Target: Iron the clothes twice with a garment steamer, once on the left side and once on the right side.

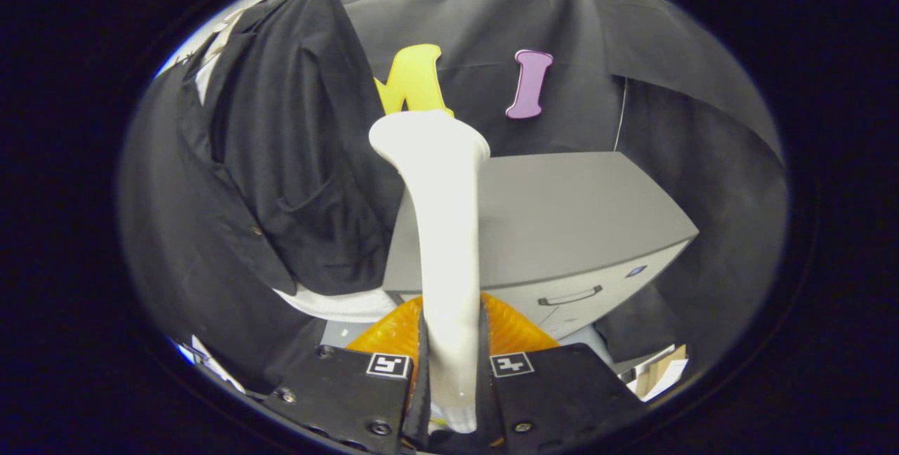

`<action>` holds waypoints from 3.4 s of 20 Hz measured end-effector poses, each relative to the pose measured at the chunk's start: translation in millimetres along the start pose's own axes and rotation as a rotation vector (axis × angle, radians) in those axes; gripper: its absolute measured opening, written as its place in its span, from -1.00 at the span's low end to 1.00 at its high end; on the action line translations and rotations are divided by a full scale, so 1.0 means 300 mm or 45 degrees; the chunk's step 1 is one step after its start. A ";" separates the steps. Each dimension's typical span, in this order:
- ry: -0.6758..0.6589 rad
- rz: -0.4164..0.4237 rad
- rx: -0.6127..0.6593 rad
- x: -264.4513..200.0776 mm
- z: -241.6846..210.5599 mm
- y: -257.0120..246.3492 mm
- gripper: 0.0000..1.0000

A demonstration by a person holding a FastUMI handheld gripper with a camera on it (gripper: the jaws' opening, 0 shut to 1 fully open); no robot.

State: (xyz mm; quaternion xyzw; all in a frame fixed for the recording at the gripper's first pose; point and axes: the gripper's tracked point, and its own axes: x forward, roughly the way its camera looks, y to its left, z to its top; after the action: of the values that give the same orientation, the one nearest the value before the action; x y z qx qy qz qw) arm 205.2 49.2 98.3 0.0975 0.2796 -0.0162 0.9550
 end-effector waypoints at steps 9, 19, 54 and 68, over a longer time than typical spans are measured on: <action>-0.340 -0.075 -0.072 -0.292 0.063 0.194 -0.43; -0.696 -0.146 -0.213 -0.368 0.272 0.406 -0.43; -1.134 -0.335 -0.407 -0.045 0.619 0.716 -0.43; -0.998 -0.362 -0.498 0.116 0.316 0.706 -0.43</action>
State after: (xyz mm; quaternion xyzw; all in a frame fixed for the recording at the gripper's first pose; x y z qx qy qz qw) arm 302.9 239.2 195.3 -0.1375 -0.0942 -0.1294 0.9775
